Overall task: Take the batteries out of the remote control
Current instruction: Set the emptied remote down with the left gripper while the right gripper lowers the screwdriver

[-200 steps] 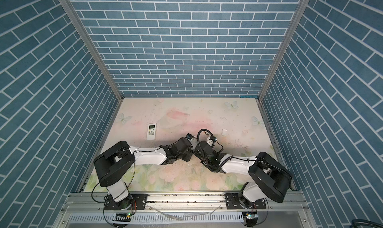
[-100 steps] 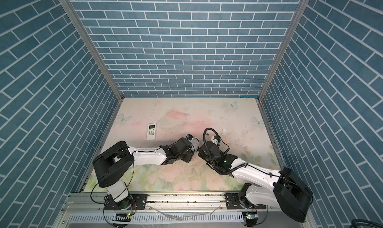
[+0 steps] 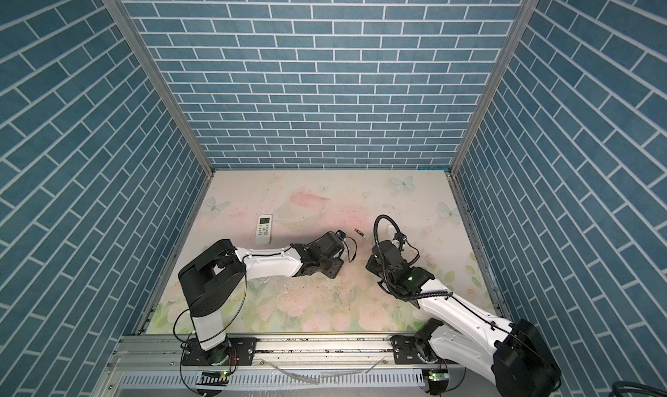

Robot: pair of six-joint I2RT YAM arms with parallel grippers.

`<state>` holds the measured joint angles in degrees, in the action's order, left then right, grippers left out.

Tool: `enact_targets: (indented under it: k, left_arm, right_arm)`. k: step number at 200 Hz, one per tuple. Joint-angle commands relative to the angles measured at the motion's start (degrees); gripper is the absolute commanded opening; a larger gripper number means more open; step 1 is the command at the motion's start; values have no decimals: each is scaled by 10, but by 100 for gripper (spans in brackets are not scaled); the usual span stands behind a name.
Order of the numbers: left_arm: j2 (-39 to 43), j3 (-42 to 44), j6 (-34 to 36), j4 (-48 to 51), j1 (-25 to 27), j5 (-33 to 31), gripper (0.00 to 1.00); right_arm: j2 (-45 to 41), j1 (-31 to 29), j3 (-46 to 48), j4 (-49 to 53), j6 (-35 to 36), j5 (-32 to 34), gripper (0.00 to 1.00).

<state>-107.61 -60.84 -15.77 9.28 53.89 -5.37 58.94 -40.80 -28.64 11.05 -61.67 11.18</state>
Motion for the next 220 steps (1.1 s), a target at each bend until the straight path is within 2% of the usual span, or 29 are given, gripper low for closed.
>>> enact_targets:
  k: [1,51,100,122,137,204,220]
  left_arm:
    - [-55,20,8,120,-9,51,65]
    - [-77,-22,16,125,-24,55,66]
    - [-46,-33,-6,130,-45,58,69]
    - [-17,-28,-17,136,-52,60,71]
    - [3,-24,-24,142,-55,60,72]
    - [82,1,-49,150,-65,74,73]
    - [102,4,-56,157,-68,76,73]
  right_arm:
    - [38,25,2,-46,64,-2,0]
    - [175,73,-44,-129,133,-62,0]
    - [277,89,-107,-138,171,-106,0]
    - [290,90,-117,-124,178,-106,0]
    - [294,91,-124,-104,182,-108,6]
    - [283,91,-122,-29,194,-88,18]
    - [282,91,-124,-13,199,-83,24]
